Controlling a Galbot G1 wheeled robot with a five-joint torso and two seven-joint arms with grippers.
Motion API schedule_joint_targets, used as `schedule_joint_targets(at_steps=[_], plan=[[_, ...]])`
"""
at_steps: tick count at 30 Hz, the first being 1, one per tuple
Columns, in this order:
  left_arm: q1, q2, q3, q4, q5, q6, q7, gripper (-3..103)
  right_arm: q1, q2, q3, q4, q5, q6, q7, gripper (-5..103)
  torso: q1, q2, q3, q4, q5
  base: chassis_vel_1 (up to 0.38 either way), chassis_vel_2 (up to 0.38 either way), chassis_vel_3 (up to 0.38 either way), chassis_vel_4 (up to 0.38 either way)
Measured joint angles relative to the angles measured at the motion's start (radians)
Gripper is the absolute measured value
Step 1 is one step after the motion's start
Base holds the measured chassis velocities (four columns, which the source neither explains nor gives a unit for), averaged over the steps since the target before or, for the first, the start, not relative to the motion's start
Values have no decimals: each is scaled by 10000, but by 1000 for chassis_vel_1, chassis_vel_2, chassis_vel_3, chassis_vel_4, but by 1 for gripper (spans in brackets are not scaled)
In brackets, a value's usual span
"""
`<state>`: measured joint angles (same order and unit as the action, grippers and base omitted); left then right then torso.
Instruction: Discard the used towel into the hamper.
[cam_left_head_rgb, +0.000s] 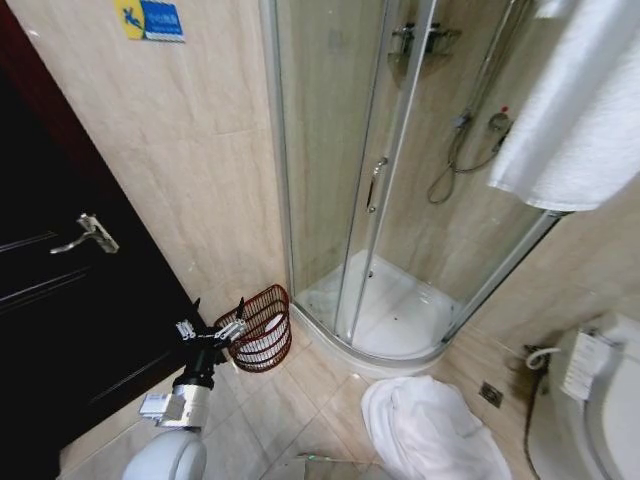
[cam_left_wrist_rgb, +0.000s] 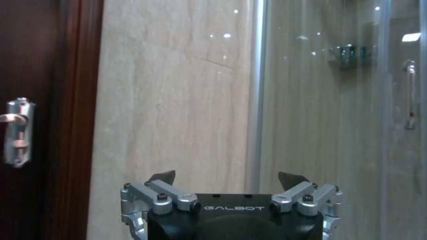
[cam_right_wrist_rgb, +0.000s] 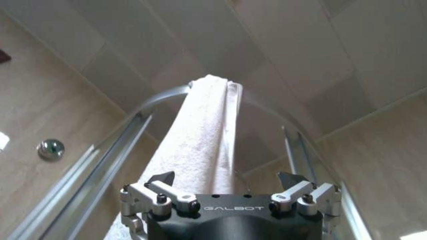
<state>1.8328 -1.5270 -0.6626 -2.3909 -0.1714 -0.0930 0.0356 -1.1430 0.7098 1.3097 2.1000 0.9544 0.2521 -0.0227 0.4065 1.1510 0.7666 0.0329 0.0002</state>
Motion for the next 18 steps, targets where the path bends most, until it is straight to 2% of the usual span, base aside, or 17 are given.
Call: schedule_joint_targets(at_steps=[9, 13, 18], plan=[[0, 0, 0, 0, 0, 0, 0, 100, 860, -123, -1085, -76, -239, -140, 103, 100, 37, 71, 34, 0, -1, 64, 71, 80, 87], [0, 0, 0, 0, 0, 0, 0, 100, 992, -254, -1097, -138, -315, -216, 242, 100, 98, 200, 100, 5, -7, 120, 103, 73, 90], [1, 0, -1, 0, 0, 0, 0, 100, 860, -495, -466, -55, -374, -526, 648, 100, 148, 302, 157, 7, -7, 46, 49, 34, 32]])
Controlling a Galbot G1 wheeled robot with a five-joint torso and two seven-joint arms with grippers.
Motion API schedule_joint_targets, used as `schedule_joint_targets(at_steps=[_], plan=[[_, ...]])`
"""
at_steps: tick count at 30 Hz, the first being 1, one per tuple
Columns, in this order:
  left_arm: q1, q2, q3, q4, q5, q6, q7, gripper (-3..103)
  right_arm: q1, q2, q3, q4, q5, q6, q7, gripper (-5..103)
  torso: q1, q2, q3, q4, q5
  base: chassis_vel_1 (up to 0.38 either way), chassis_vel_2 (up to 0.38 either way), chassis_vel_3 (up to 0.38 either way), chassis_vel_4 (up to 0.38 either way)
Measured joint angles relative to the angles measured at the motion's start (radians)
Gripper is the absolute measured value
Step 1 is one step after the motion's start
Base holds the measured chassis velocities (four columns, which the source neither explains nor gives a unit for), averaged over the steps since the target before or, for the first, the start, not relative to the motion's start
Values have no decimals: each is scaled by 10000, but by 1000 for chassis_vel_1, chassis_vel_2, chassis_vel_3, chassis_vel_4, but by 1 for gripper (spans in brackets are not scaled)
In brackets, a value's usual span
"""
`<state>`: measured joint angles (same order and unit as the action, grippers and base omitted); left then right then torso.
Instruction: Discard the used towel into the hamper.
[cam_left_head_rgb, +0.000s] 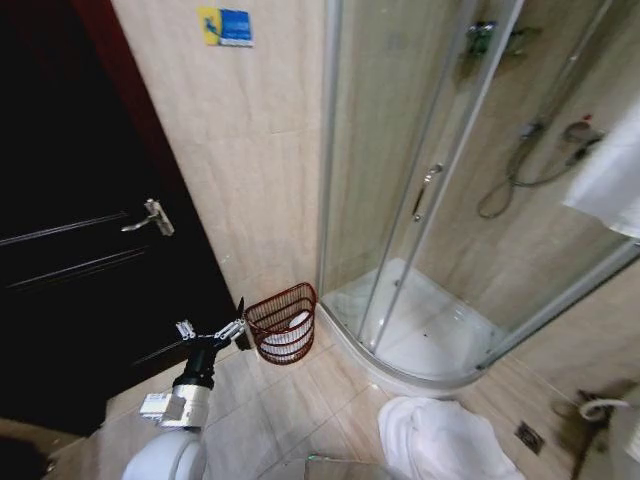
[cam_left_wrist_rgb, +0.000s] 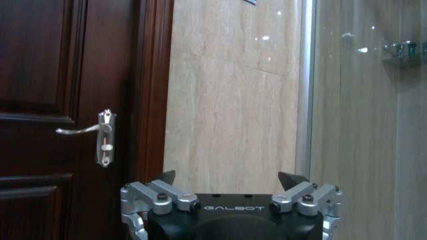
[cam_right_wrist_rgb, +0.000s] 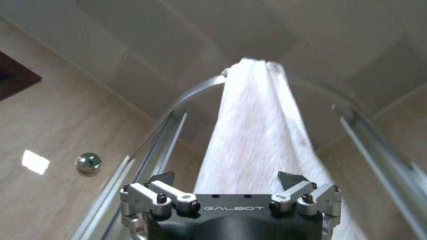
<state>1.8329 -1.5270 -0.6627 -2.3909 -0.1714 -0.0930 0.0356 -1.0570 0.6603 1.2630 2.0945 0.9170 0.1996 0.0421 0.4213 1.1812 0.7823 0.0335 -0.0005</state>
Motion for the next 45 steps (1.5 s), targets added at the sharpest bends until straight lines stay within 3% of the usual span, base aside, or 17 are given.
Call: schedule_joint_targets(at_steps=[5, 7, 12, 15, 19, 25, 30, 35, 38, 45], plan=[[0, 0, 2, 0, 0, 0, 1, 100, -362, -265, 870, 211, -198, -450, 497, 100, 73, 160, 79, -8, 6, 0, 0, 0, 0], [0, 0, 2, 0, 0, 0, 1, 100, -355, -677, 1166, 133, -140, -704, 743, 100, 152, 336, 173, -5, 6, 0, 0, 0, 0], [0, 0, 2, 0, 0, 0, 1, 100, 2, -1357, 1111, -140, 438, -934, 894, 100, 246, 529, 276, 1, 5, 0, 0, 0, 0], [0, 1, 2, 0, 0, 0, 1, 100, 798, -2201, 636, -494, 1090, -1434, 1286, 100, 355, 773, 413, 0, 2, 0, 0, 0, 0], [0, 0, 1, 0, 0, 0, 1, 100, 1854, -2802, -254, -953, 1186, -2058, 1625, 100, 441, 975, 523, -5, 4, 0, 0, 0, 0], [0, 1, 1, 0, 0, 0, 1, 100, 3818, -3353, -2026, -1731, 1405, -2637, 1936, 100, 484, 1069, 579, -1, 2, 0, 0, 0, 0], [0, 0, 1, 0, 0, 0, 1, 100, 5241, -3606, -3598, -2226, 2156, -3328, 2091, 100, 484, 1070, 581, 0, 5, 0, 0, 0, 0], [0, 0, 2, 0, 0, 0, 1, 100, 5320, -3701, -3745, -2499, 1824, -3546, 2160, 100, 478, 1054, 573, -1, 6, 0, 0, 0, 0], [0, 0, 2, 0, 0, 0, 1, 100, 5196, -3881, -3630, -2975, 1133, -3590, 2098, 100, 469, 1038, 563, -3, 7, 0, 0, 0, 0], [0, 0, 2, 0, -1, 0, 1, 100, 5222, -4136, -3538, -3408, 1126, -3642, 2098, 100, 459, 1019, 552, -4, 7, 0, 0, 0, 0]])
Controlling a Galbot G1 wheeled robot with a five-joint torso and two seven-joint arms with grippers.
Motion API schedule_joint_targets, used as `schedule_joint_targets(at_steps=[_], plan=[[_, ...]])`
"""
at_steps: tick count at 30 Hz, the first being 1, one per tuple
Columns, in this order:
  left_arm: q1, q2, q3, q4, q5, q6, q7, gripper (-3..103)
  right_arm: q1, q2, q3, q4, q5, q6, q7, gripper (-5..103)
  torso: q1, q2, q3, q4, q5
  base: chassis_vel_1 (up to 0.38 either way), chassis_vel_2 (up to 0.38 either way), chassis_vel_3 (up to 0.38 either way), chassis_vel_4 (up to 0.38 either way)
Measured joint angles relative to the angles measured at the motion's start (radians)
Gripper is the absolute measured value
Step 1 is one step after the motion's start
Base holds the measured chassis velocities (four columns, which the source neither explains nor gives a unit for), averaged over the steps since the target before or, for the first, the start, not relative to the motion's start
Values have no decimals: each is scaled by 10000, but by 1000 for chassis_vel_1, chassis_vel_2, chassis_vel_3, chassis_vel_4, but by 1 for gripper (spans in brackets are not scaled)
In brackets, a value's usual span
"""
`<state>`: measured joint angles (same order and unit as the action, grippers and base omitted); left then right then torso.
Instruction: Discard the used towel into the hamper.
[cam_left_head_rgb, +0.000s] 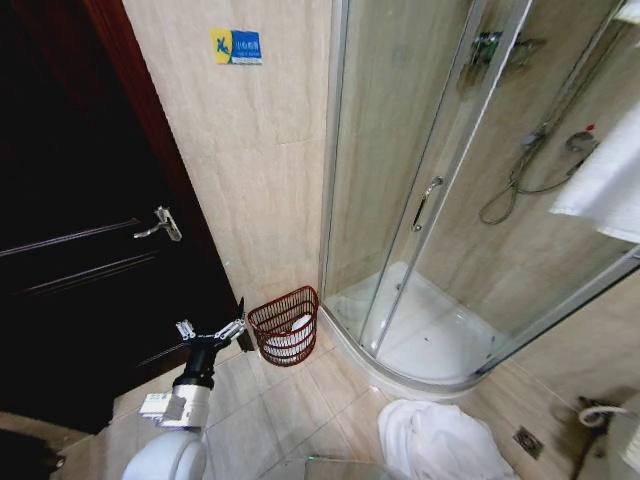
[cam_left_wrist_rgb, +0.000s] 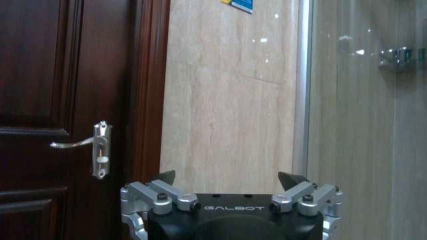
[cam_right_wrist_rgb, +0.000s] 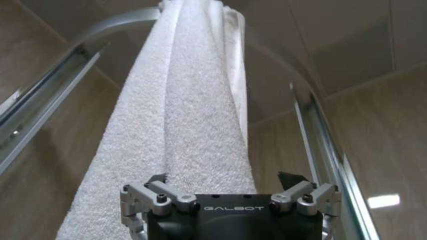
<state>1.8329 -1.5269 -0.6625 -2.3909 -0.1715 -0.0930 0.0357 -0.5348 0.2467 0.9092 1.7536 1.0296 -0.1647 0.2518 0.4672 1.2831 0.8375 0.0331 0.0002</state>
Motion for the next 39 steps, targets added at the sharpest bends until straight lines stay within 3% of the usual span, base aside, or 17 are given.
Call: schedule_joint_targets(at_steps=[6, 9, 12, 18, 22, 35, 37, 39], plan=[[0, -1, 0, 0, 0, 0, 0, 100, 113, -97, -200, 689, 2043, -257, 91, 100, -8, -17, -9, 3, -4, 0, 0, 0, 0], [0, 0, -1, 0, 0, 0, 0, 100, 105, -100, -283, 1051, 2458, -296, 96, 100, -10, -22, -12, 4, -7, 0, 0, 0, 0], [0, 0, -1, 0, 0, 0, 0, 100, 35, -100, -310, 1114, 2416, -300, 79, 100, -12, -27, -14, 3, -4, 0, 0, 0, 0], [0, 0, 0, 0, 0, 0, 0, 100, -45, -130, -401, 440, 930, -399, -120, 100, -16, -35, -18, 2, -1, 0, 0, 0, 0], [0, 0, 0, 0, 0, 0, 0, 100, 9, -177, -409, -29, 647, -436, -117, 100, -17, -38, -20, 1, 0, 0, 0, 0, 0], [0, 0, 0, 0, 1, 0, 0, 100, -52, -402, -571, 427, 2292, -443, -746, 103, -22, -46, -24, 3, -4, 0, 0, 0, 0], [0, 0, 0, 0, 0, 0, 0, 100, -138, -428, -593, 554, 2270, -438, -886, 94, -23, -47, -25, 3, -5, 0, 0, 0, 0], [0, 0, 0, 0, 0, 0, 0, 100, -178, -434, -593, 548, 2181, -412, -933, 94, -23, -47, -25, 2, -4, 0, 0, 0, 0]])
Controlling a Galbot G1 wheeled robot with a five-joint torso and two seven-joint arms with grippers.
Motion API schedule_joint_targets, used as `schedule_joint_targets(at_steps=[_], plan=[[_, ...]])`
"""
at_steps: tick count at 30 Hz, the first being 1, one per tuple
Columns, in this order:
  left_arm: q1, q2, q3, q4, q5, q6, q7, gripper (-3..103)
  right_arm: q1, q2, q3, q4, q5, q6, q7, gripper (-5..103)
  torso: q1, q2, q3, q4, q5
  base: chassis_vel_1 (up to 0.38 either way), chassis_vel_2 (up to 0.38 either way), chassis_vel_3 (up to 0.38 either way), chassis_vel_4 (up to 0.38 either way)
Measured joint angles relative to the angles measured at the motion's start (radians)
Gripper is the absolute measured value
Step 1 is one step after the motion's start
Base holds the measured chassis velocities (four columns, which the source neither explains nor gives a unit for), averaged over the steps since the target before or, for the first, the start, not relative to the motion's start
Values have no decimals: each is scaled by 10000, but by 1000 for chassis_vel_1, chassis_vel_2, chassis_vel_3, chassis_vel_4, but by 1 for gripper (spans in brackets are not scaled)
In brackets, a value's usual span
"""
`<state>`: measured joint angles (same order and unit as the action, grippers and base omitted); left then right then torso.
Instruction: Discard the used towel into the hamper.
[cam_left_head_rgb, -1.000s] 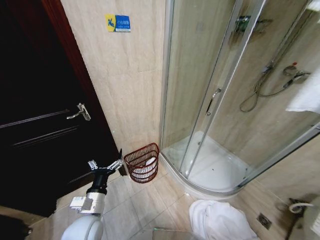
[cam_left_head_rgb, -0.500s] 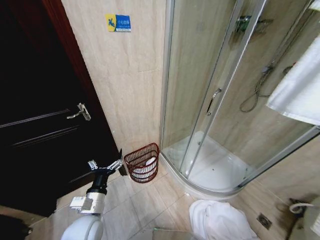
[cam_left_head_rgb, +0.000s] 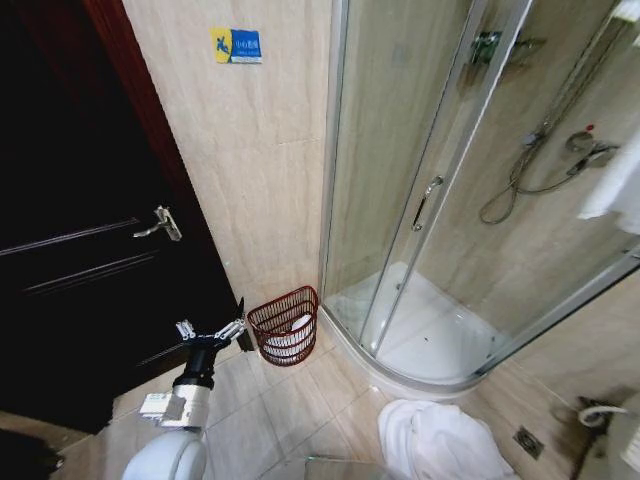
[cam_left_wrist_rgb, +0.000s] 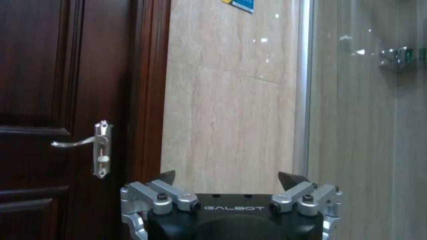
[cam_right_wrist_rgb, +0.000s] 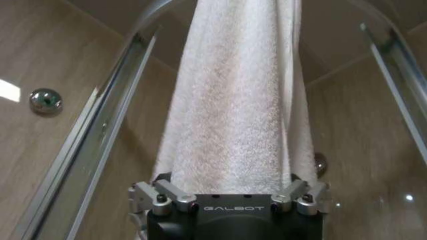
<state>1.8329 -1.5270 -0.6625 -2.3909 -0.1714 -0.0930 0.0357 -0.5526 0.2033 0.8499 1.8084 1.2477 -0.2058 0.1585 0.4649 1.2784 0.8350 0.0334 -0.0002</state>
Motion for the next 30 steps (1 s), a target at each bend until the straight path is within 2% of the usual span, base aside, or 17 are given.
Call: schedule_joint_targets(at_steps=[2, 3, 6, 7, 10, 12, 13, 16, 18, 19, 20, 21, 24, 30], plan=[[0, 0, 0, 0, 0, 0, 0, 100, -42, -6, 30, -28, -52, 49, -19, 83, 0, -1, 0, 0, 2, 0, 0, 0, 0], [0, 0, 0, 0, 0, 0, 0, 100, -42, -6, 30, -28, -52, 49, -19, 83, 0, -1, 0, 0, 2, 0, 0, 0, 0], [0, 0, 0, 0, 0, 0, 0, 100, -105, -66, 164, -109, -68, 163, -67, 66, -1, -2, -1, -1, 3, 0, 0, 0, 0], [0, 0, 0, 0, 0, 0, 0, 100, -105, -66, 164, -109, -68, 163, -67, 66, -1, -2, -1, -1, 3, 0, 0, 0, 0], [0, 0, 0, 0, 0, 0, 0, 100, -120, -80, 238, -166, -76, 242, -107, 50, -2, -3, -2, -1, 3, 0, 0, 0, 0], [0, 0, 0, 0, 0, 0, 0, 100, -122, -80, 253, -166, -83, 252, -110, 50, -2, -4, -2, -1, 3, 0, 0, 0, 0], [0, 0, 0, 0, 0, 0, 0, 100, -136, -72, 282, -158, -90, 270, -110, 39, -2, -4, -2, -1, 3, 0, 0, 0, 0], [0, 0, 0, 0, 0, 0, 0, 100, -216, -38, 364, -102, -91, 324, -89, 33, -2, -5, -2, 0, 3, 0, 0, 0, 0], [0, 0, 0, 0, 0, 0, 0, 100, -371, 0, 509, -36, -174, 430, -92, 22, -2, -6, -3, 0, 0, 0, 0, 0, 0], [0, 0, 0, 0, 0, 0, 0, 100, -423, 7, 558, -27, -253, 484, -106, 22, -2, -6, -3, -1, 0, 0, 0, 0, 0], [0, 0, 0, 0, 0, 0, 0, 100, -456, 8, 604, -15, -321, 514, -123, 17, -2, -6, -3, 0, 1, 0, 0, 0, 0], [0, 0, 0, 0, 0, 0, 0, 100, -456, 8, 604, -15, -321, 514, -123, 17, -2, -6, -3, 0, 1, 0, 0, 0, 0], [0, 0, 0, 0, 0, 0, 0, 100, -599, -6, 847, 64, -464, 607, -160, 8, -2, -7, -2, 1, 1, 0, 0, 0, 0], [0, 0, 0, 0, 0, 0, 0, 100, -1529, 6, 1860, 205, -874, 797, -303, 8, -2, -7, -3, -2, 2, 0, 0, 0, 0]])
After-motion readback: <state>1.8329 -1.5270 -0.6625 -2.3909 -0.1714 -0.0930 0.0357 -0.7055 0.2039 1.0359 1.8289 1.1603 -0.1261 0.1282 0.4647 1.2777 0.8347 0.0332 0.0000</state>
